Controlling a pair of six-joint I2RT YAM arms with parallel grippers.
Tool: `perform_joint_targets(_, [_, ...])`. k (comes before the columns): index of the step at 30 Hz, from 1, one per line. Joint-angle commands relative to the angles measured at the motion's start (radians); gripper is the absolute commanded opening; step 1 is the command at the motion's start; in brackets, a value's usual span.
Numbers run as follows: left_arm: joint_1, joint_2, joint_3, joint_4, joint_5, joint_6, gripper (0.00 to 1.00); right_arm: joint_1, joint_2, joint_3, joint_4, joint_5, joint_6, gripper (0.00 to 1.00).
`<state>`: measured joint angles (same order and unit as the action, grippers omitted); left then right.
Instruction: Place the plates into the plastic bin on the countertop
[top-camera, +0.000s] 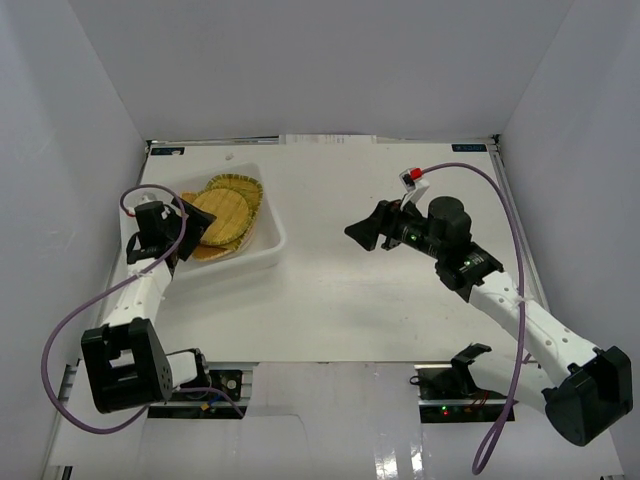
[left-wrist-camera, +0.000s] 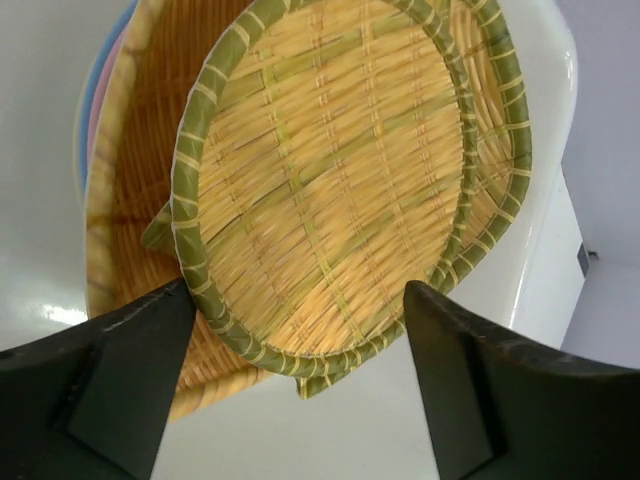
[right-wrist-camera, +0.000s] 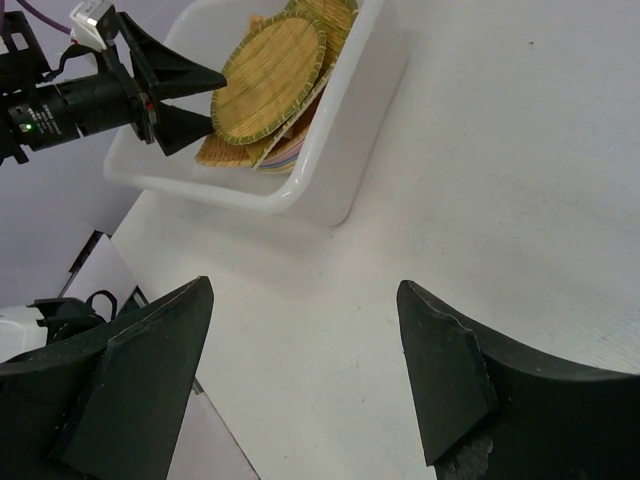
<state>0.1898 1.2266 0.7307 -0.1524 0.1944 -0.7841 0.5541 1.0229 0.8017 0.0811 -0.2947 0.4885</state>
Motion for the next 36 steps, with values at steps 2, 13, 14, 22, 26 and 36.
perform_joint_targets(2, [0.002,-0.110,0.004,-0.052,-0.001,0.000,0.98,0.036,0.016,0.020,0.074,0.034,-0.019,0.81])
perform_joint_targets(13, [0.000,-0.302,0.119,-0.128,-0.006,0.108,0.98,0.079,0.019,0.091,0.013,0.094,-0.050,0.95])
perform_joint_targets(14, [0.000,-0.299,0.122,-0.136,0.025,0.123,0.98,0.079,0.014,0.099,0.002,0.101,-0.054,0.90])
perform_joint_targets(22, [-0.016,-0.368,0.186,-0.029,0.342,0.076,0.98,0.081,-0.076,0.168,-0.072,0.179,-0.105,0.90])
perform_joint_targets(26, [-0.130,-0.386,0.266,0.143,0.571,0.039,0.98,0.079,-0.168,0.186,-0.174,0.311,-0.177,0.90])
perform_joint_targets(36, [-0.239,-0.503,0.188,0.071,0.695,0.144,0.98,0.079,-0.475,-0.047,-0.276,0.568,-0.205,0.90])
